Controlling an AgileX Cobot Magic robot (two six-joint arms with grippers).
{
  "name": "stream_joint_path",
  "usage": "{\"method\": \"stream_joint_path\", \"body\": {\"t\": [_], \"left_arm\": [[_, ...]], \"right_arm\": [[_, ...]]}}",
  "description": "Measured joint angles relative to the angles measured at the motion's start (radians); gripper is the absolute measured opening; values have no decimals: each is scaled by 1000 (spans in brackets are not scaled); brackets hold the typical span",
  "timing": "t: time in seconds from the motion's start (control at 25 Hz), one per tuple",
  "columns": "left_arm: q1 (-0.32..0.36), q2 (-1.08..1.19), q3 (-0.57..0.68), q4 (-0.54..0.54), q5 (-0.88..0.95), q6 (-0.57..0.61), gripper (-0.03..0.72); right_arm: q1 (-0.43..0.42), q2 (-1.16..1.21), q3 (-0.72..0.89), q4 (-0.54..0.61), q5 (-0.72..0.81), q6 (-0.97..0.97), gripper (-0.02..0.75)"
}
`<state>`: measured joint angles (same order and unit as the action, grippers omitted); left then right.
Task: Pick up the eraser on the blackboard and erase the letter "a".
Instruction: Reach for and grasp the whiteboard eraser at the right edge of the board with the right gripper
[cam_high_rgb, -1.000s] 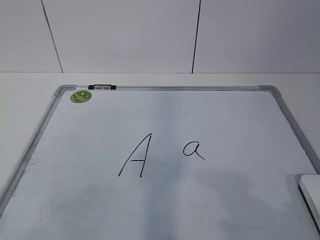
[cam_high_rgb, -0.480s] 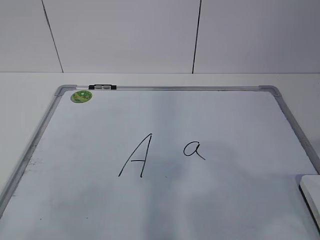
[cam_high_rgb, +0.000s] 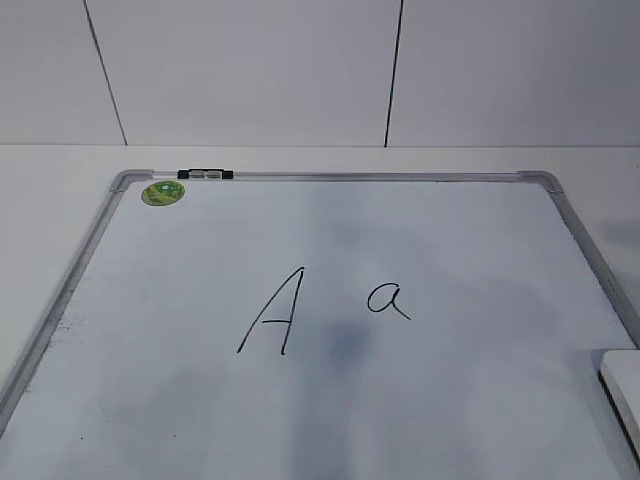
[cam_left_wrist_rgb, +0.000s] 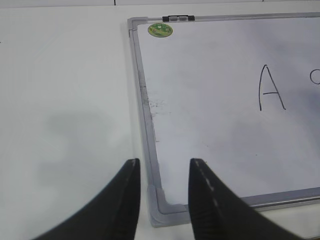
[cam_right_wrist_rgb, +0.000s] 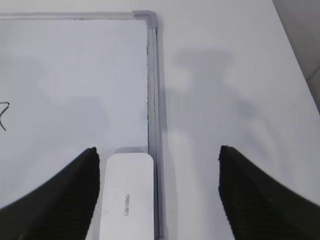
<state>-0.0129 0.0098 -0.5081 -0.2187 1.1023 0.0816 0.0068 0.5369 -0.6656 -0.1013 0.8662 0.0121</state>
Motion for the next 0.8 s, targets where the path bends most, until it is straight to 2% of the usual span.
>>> {"method": "stream_joint_path", "body": {"t": [0.16, 0.36, 0.8], "left_arm": [[-2, 0, 0, 0, 0, 0, 245], [-25, 0, 0, 0, 0, 0, 245], [-29, 0, 0, 0, 0, 0, 244]], "right_arm": [[13, 27, -52, -2, 15, 41, 592], [49, 156, -97, 1, 148, 62, 592], [59, 371, -105, 54, 248, 66, 592]]}}
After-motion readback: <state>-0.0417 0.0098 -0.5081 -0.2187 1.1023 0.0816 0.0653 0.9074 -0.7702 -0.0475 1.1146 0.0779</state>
